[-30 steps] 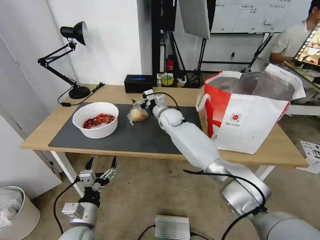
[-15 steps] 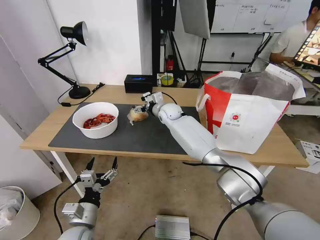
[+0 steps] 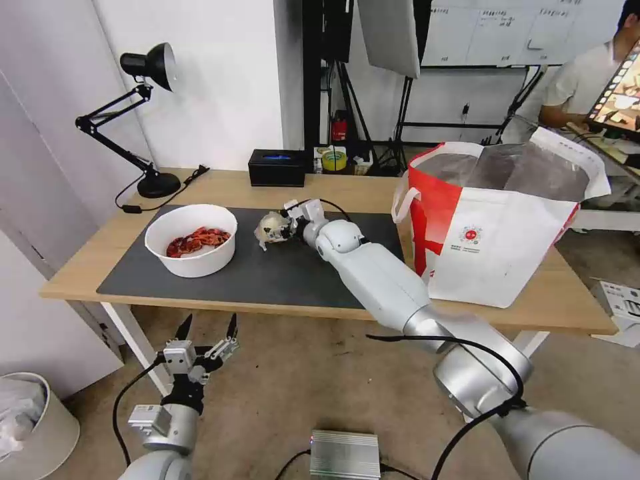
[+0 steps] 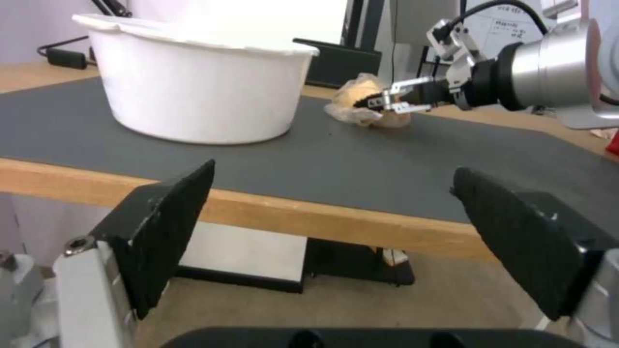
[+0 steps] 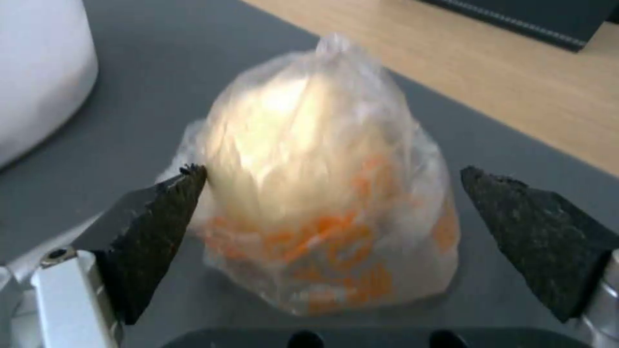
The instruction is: Pick up the trash from the table and place it into the takeout bag.
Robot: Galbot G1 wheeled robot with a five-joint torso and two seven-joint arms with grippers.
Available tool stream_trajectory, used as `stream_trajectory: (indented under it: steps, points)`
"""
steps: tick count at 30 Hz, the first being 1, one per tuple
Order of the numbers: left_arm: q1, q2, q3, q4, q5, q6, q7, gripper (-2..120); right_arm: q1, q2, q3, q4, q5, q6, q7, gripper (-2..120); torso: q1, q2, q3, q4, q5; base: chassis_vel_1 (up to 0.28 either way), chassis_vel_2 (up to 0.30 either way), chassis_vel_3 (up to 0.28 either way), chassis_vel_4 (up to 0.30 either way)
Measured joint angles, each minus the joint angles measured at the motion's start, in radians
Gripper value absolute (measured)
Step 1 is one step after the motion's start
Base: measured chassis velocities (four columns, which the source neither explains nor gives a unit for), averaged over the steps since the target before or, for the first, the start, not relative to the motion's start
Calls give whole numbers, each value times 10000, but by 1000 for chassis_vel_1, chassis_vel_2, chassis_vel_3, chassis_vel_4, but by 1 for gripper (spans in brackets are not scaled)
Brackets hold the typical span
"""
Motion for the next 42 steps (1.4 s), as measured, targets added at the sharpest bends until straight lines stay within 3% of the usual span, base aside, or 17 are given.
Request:
stream_trajectory:
  steps: [3,7,10,15,27,31,42]
  points:
    - [1,-11,-10,19,4,-26,4,100,-71,0,-6,-3,-26,14,18,97,0,0,0,0,0,0,0,0,0]
    - [-7,-39,-9,15,6,-34,7,100,-149,2,11,0,-33,19,33,84,0,0,0,0,0,0,0,0,0]
    - [-17,-42,-16,-11,7,-35,7,100,-217,0,44,25,-40,46,35,68,0,0,0,0,0,0,0,0,0]
    - [-35,-40,-26,-6,10,-35,7,100,-275,-4,192,66,-46,62,58,55,0,0,0,1,0,0,0,0,0]
    - [-86,-98,4,54,26,-35,8,100,-531,-29,333,229,-85,111,221,8,0,1,0,0,0,0,0,0,0]
    - [-30,-105,-20,42,28,-42,7,100,-722,-37,440,452,-132,124,312,1,0,1,-1,-1,0,0,0,0,0]
    - [52,-75,-82,-14,15,-104,10,100,-846,-512,532,1756,-149,212,489,1,0,0,0,0,0,0,0,0,0]
